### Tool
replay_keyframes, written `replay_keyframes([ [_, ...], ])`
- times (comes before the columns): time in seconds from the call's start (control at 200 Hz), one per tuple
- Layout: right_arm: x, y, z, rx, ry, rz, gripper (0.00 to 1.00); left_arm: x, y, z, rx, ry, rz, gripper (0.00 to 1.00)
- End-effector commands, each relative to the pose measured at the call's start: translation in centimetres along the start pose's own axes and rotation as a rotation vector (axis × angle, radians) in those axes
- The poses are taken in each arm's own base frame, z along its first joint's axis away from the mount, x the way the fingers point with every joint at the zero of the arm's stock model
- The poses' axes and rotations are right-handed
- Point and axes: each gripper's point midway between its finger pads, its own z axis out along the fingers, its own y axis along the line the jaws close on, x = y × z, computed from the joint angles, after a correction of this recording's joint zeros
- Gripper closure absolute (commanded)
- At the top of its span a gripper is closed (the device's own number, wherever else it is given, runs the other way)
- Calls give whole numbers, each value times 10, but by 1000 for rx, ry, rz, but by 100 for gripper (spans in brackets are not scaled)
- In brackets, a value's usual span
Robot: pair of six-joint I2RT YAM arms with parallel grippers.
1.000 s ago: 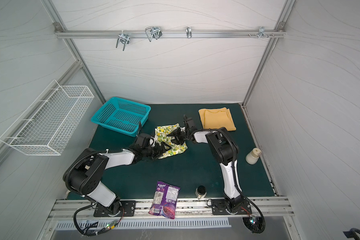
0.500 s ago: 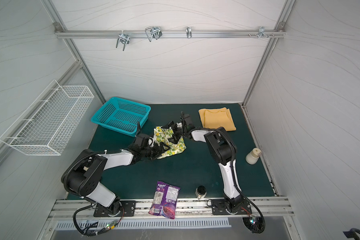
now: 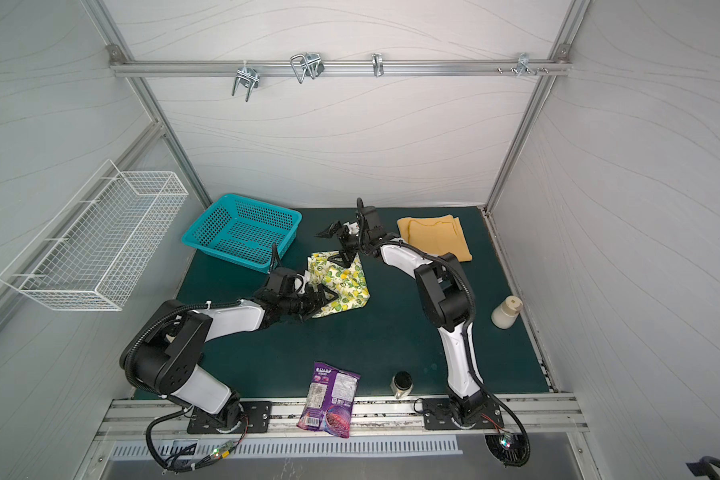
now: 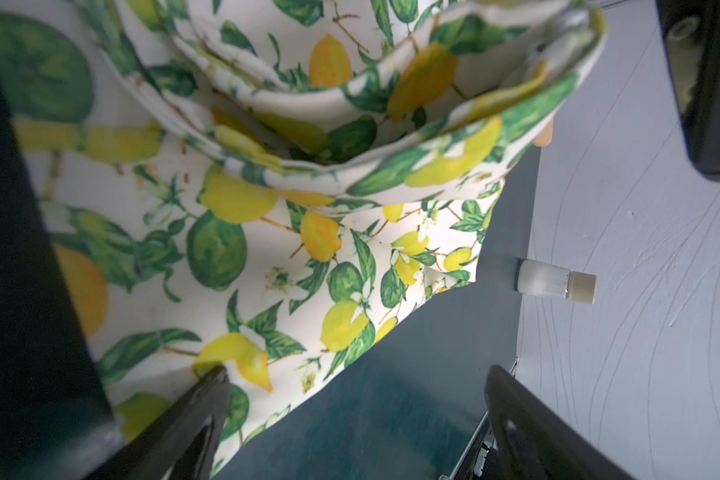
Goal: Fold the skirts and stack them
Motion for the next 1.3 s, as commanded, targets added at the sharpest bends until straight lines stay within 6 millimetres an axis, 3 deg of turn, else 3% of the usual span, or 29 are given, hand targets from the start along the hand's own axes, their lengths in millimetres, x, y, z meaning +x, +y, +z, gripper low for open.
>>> replay_keyframes([
  [0.0, 1, -11, -10, 68, 0, -12, 1, 11, 26, -3, -89, 23, -35, 3],
  [0.325, 10, -45, -14, 127, -17, -7, 1, 10, 28, -3, -94, 21, -41, 3],
  [0.921, 65, -78, -8, 144, 35, -21, 1, 6, 25, -11, -104, 3, -39, 3],
  [1.296, 80, -122, -2, 178, 46, 20, 1, 4, 22, -18, -116, -8, -35, 3],
])
